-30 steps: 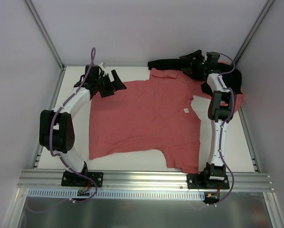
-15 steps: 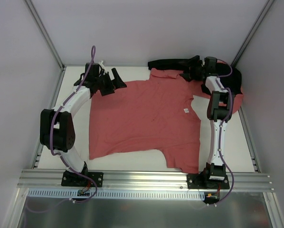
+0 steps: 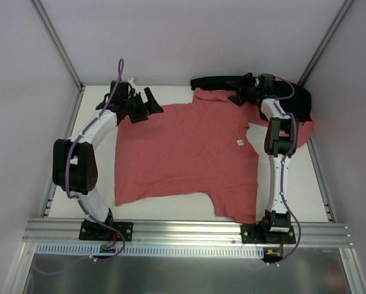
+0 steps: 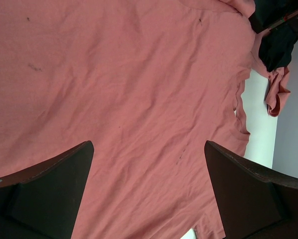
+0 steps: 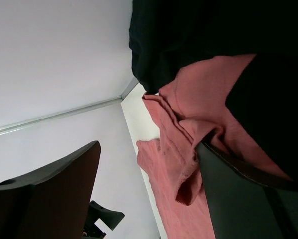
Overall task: Fold and stack the t-shirts
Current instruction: Grap the side of the flattened tshirt furthest away from the robot with both arms
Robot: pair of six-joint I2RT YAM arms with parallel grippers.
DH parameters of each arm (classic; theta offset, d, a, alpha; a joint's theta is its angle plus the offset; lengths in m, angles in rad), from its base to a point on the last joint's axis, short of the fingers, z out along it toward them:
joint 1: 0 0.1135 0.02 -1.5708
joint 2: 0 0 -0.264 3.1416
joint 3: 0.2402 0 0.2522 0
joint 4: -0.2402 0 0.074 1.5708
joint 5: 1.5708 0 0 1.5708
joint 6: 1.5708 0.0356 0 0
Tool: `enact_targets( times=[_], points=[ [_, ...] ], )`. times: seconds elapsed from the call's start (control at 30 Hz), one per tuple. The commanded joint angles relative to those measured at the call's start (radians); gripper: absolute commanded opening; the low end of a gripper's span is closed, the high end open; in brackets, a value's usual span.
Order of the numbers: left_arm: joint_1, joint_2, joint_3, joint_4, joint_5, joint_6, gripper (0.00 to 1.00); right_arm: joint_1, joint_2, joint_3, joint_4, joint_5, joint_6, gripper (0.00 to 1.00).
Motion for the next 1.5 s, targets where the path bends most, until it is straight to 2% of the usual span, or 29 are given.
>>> enact_targets(
  times=[0.0, 0.33, 0.4, 0.43, 0.53, 0.8, 1.03, 1.33, 1.47],
  points=[
    [0.007, 0.002, 0.029, 0.006, 0.024, 0.012, 0.96, 0.007, -0.065, -0.030, 0.006, -0.027, -0.017, 0.83],
    [0.007, -0.009, 0.007, 0.020, 0.032, 0.009, 0.96, 0.008, -0.122, -0.095, -0.001, -0.030, -0.043, 0.81],
    [0.007, -0.009, 0.006, 0.018, 0.032, 0.012, 0.96, 0.008, -0.122, -0.096, 0.004, -0.036, -0.044, 0.67],
    [0.007, -0.011, 0.004, 0.018, 0.032, 0.012, 0.96, 0.010, -0.114, -0.092, 0.010, -0.040, -0.034, 0.40],
    [0.007, -0.014, 0.003, 0.018, 0.032, 0.017, 0.96, 0.010, -0.099, -0.089, 0.024, -0.051, -0.008, 0.00],
    [0.009, -0.027, -0.008, 0.006, 0.032, 0.032, 0.95, 0.011, -0.108, -0.081, 0.021, -0.036, -0.009, 0.00],
    [0.013, -0.023, -0.022, 0.011, 0.021, 0.041, 0.95, 0.011, -0.108, 0.045, 0.019, -0.082, 0.026, 0.00],
    [0.070, 0.040, 0.013, 0.044, -0.065, 0.029, 0.95, 0.013, -0.231, -0.073, 0.021, -0.178, 0.014, 0.00],
    [0.109, 0.071, 0.061, 0.017, -0.209, 0.027, 0.96, 0.013, -0.263, -0.128, 0.004, -0.198, -0.007, 0.00]
  ],
)
